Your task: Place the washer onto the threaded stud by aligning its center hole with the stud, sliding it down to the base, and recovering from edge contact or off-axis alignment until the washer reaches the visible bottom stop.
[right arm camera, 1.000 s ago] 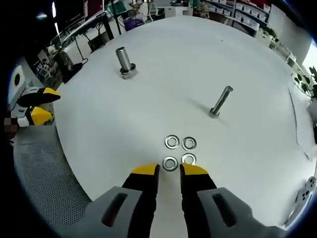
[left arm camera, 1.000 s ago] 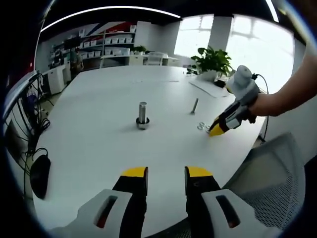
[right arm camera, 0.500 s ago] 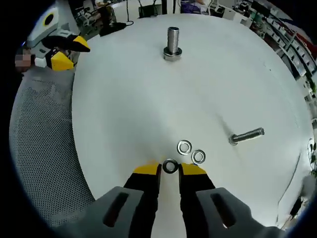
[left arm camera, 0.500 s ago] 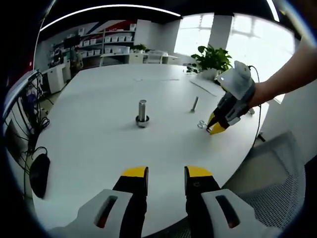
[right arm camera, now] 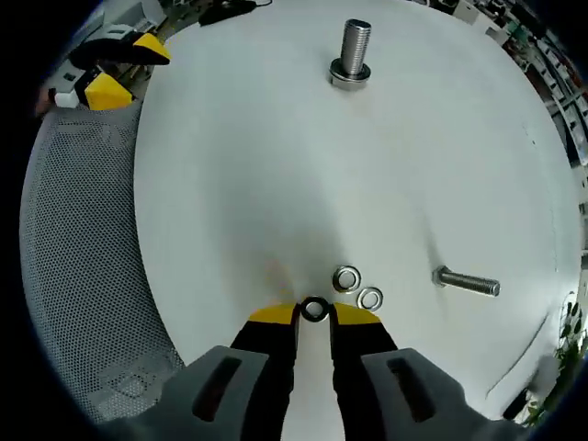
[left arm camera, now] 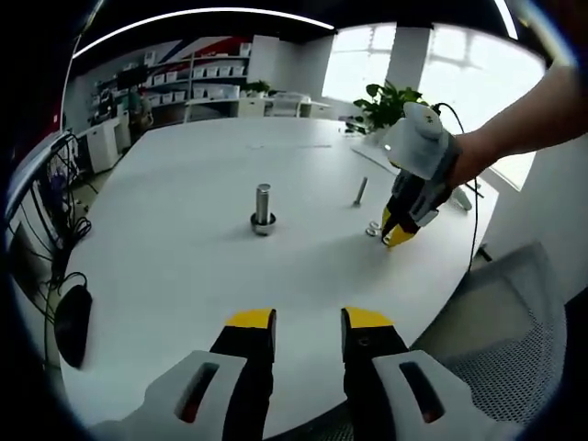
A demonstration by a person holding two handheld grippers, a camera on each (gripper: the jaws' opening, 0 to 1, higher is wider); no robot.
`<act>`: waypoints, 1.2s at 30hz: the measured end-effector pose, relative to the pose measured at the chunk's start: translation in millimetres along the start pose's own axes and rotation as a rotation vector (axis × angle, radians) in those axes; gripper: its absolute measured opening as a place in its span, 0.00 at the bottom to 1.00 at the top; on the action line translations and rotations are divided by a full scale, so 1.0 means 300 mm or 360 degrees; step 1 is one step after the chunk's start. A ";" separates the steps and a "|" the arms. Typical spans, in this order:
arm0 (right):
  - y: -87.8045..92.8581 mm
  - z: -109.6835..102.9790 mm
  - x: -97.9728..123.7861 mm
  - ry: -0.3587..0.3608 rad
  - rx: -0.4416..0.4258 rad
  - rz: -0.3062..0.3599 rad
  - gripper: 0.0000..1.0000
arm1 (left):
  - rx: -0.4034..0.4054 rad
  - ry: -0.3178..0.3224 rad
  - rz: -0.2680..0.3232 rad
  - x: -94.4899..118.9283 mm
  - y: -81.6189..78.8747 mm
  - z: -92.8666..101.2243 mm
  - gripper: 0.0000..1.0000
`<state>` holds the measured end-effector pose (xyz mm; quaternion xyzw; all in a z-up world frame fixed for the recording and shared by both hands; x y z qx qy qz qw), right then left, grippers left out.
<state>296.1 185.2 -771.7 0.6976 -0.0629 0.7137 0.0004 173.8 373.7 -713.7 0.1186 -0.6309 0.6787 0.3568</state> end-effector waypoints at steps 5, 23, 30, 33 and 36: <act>-0.006 -0.009 0.001 0.0061 -0.0027 -0.0032 0.16 | 0.0003 0.0008 0.0003 0.000 0.000 0.001 0.26; 0.013 0.007 0.006 0.0054 -0.0378 0.0163 0.15 | 0.0018 0.0015 0.0030 0.004 -0.007 0.002 0.26; 0.014 0.002 0.007 0.0074 -0.0379 0.0205 0.14 | 0.0029 0.0019 0.0028 0.001 -0.007 0.001 0.26; 0.016 0.002 0.009 0.0081 -0.0406 0.0230 0.14 | 0.0029 0.0020 0.0038 0.002 -0.010 0.001 0.26; 0.019 0.000 0.009 0.0097 -0.0440 0.0251 0.14 | 0.0032 0.0017 0.0040 0.004 -0.011 0.000 0.26</act>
Point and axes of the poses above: the point that each gripper's makers call its tool centre point, and the gripper's own axes: x roughly backward along the fingers, z roughly to its right, y roughly out of its underside, the point moved 3 cm from there along x, roughly backward along the fingers
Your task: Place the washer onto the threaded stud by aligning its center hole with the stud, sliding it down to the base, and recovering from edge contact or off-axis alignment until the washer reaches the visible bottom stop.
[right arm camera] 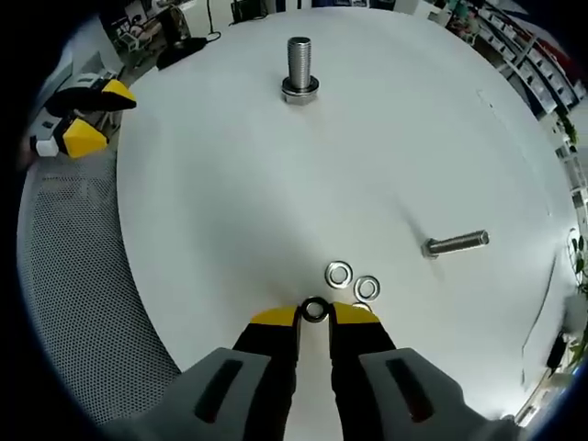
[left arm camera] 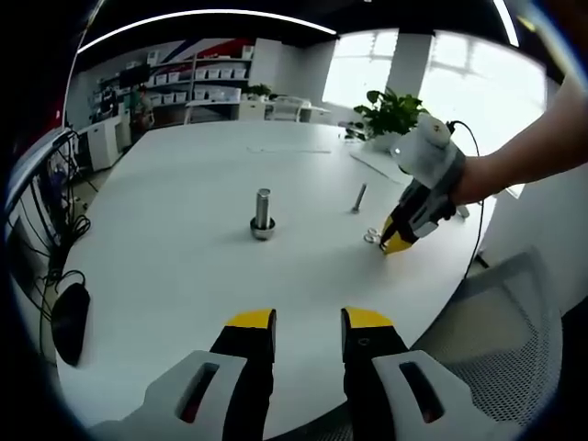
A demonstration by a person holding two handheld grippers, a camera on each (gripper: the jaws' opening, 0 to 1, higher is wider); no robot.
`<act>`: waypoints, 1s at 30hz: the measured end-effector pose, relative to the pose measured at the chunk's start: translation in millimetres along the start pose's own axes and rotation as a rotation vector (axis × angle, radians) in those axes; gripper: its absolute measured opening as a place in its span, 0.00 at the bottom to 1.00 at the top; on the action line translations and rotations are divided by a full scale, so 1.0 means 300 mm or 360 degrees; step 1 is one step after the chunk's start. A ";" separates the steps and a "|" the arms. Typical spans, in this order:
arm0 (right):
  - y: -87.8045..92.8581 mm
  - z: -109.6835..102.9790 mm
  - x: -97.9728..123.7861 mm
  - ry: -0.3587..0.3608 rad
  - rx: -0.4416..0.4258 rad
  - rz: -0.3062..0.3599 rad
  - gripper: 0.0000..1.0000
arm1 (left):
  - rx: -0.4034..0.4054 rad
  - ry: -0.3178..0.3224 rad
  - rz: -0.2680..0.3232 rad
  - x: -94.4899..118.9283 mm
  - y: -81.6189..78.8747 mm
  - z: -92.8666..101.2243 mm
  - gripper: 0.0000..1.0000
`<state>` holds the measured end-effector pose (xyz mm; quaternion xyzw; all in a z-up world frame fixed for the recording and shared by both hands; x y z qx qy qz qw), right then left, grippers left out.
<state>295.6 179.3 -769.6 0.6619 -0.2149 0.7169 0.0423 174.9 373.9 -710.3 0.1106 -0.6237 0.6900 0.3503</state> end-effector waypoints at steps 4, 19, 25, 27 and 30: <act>0.016 0.005 0.005 0.0005 0.0001 -0.0014 0.14 | 0.0007 0.0000 -0.0003 -0.001 0.000 -0.002 0.26; 0.009 0.068 0.066 0.0018 -0.0120 0.0111 0.14 | -0.0014 0.0003 -0.0008 0.000 0.003 0.005 0.26; -0.016 0.114 0.120 0.0055 -0.0094 0.0155 0.14 | -0.0012 0.0001 -0.0020 -0.002 0.006 0.004 0.26; -0.025 0.139 0.134 0.0065 -0.0095 0.0165 0.14 | -0.0014 0.0003 -0.0023 -0.002 0.006 0.006 0.26; -0.039 0.173 0.152 0.0088 -0.0100 0.0184 0.14 | -0.0015 0.0000 -0.0023 -0.001 0.006 0.005 0.26</act>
Point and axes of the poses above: the point that each gripper's makers call its tool centre point, and the gripper's own axes: x roughly backward along the fingers, z roughly to its right, y roughly out of its underside, the point moved 3 cm from there along x, roughly backward along the fingers
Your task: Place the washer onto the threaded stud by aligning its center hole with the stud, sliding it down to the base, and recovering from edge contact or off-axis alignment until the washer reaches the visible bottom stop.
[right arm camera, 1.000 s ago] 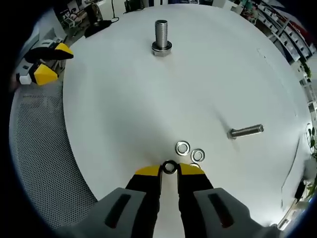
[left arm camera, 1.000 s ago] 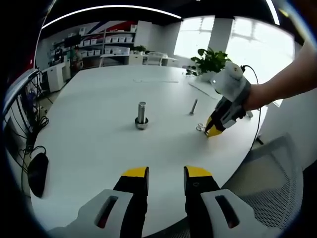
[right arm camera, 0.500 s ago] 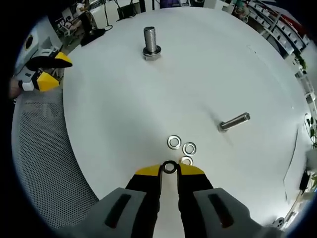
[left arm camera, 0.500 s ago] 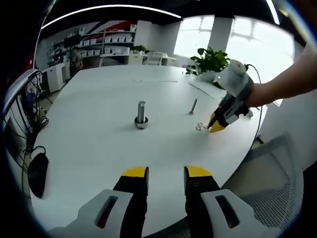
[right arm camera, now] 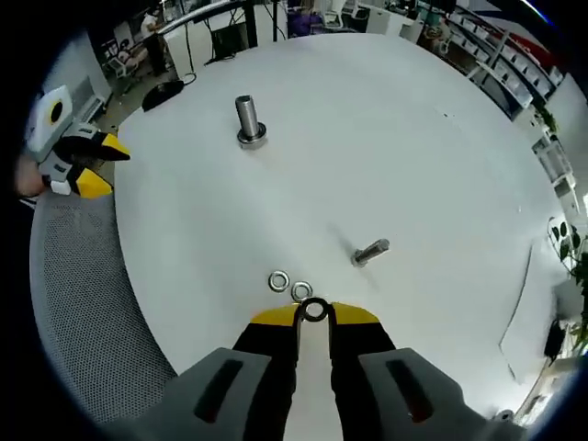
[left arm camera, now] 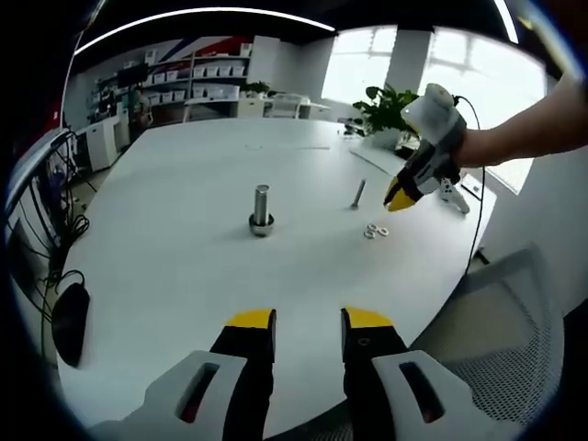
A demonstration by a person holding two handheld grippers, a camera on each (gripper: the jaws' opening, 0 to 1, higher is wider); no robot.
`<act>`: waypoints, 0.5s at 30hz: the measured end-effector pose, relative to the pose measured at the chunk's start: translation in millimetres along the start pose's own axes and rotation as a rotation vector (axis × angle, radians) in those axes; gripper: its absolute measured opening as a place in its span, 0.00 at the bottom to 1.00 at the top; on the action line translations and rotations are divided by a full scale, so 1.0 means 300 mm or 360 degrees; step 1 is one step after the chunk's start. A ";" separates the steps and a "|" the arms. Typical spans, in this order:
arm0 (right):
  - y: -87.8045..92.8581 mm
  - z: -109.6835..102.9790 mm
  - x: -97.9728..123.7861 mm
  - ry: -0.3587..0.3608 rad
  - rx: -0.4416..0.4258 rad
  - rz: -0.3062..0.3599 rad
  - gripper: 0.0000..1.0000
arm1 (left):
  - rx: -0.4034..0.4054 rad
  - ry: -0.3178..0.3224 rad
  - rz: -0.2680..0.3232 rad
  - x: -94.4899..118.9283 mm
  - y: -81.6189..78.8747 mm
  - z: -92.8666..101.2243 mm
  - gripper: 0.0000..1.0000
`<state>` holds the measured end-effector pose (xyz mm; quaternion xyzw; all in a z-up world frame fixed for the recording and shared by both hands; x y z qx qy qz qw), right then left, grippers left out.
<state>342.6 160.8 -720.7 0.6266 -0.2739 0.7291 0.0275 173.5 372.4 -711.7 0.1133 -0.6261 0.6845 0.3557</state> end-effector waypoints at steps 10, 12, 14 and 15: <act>-0.067 0.063 0.031 0.0037 0.0023 0.0047 0.14 | 0.0002 -0.0003 -0.0004 -0.001 0.003 -0.003 0.26; -0.080 0.076 0.037 0.0053 0.0034 0.0059 0.14 | 0.0004 -0.0006 -0.0003 -0.002 0.002 -0.005 0.26; -0.088 0.082 0.036 0.0055 0.0040 0.0061 0.14 | 0.0004 -0.0010 0.0000 -0.002 0.002 -0.007 0.26; -0.090 0.085 0.035 0.0057 0.0044 0.0061 0.14 | 0.0005 -0.0011 -0.0001 -0.002 0.002 -0.007 0.26</act>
Point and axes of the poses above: the point that each gripper's makers call its tool centre point, and the gripper's own axes: x roughly backward along the fingers, z roughly to its right, y roughly out of its underside, the point moved 3 cm from there along x, roughly backward along the fingers
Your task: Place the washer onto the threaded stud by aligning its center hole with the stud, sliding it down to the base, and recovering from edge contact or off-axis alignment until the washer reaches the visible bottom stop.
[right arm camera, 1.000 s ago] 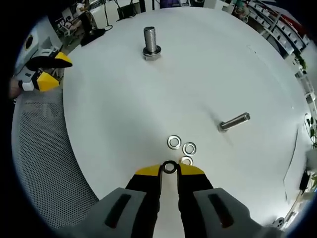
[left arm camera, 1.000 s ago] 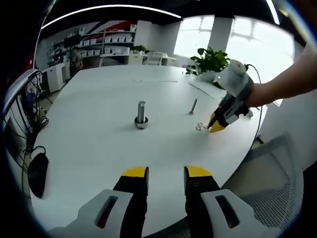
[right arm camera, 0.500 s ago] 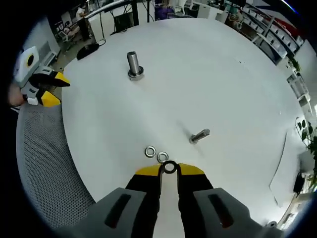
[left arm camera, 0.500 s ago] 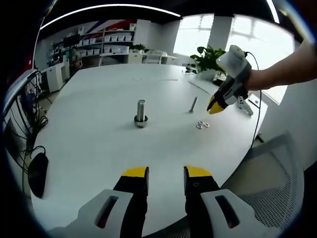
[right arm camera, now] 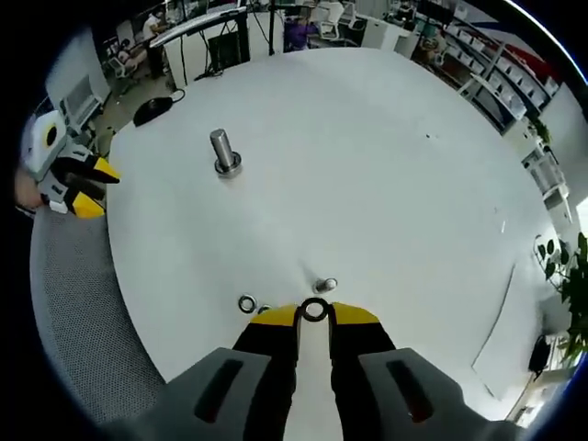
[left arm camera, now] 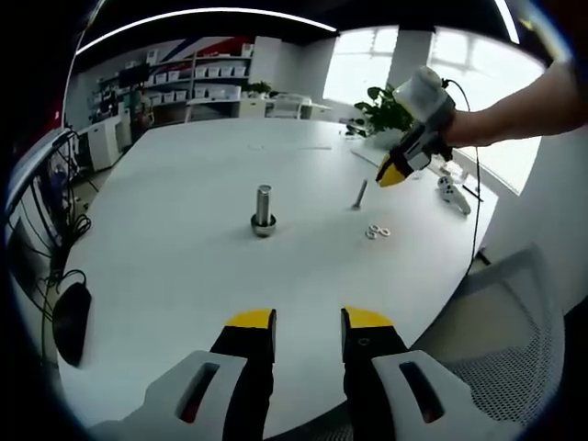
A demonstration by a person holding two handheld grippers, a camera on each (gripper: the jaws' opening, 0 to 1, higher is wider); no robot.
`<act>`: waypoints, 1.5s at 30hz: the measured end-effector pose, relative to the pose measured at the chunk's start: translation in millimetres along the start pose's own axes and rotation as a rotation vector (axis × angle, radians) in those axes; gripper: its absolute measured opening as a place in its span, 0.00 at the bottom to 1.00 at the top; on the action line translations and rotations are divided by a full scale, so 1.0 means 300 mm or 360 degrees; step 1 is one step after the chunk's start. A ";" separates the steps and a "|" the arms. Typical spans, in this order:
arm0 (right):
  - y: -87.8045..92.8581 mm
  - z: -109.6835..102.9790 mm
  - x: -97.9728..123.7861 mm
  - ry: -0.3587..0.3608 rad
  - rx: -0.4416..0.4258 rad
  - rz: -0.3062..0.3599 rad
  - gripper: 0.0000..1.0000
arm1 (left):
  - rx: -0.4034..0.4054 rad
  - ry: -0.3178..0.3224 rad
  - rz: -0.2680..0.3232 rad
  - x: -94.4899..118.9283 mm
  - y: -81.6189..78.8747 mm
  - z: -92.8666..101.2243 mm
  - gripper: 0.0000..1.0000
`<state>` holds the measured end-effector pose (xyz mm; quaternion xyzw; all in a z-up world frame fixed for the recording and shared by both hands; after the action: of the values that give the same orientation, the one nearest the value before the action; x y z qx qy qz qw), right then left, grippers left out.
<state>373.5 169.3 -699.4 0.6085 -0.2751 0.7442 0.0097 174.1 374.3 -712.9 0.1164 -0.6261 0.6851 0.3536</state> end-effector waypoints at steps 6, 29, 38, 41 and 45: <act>-0.013 0.020 -0.014 0.0016 0.0013 0.0002 0.14 | -0.0002 -0.0001 0.0001 -0.001 -0.001 0.000 0.26; -0.029 0.026 -0.058 0.0064 0.0080 -0.0036 0.14 | 0.0003 -0.0010 0.0006 0.001 -0.002 -0.003 0.26; -0.027 0.035 -0.072 0.0049 0.0073 -0.0049 0.14 | 0.0005 -0.0009 0.0007 0.001 -0.002 -0.003 0.26; -0.023 0.024 -0.078 0.0035 0.0103 -0.0065 0.14 | 0.0008 -0.0008 0.0004 0.000 -0.001 -0.004 0.26; -0.019 0.034 -0.091 0.0034 0.0100 -0.0081 0.14 | 0.0006 -0.0006 0.0003 0.000 0.000 -0.002 0.26</act>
<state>391.8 178.6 -720.8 0.6073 -0.2359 0.7585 0.0123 174.4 374.8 -713.0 0.1177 -0.6258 0.6864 0.3514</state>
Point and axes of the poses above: the point that each gripper's makers call its tool centre point, and the gripper's own axes: x roughly backward along the fingers, z roughly to its right, y roughly out of its underside, the point moved 3 cm from there along x, roughly backward along the fingers
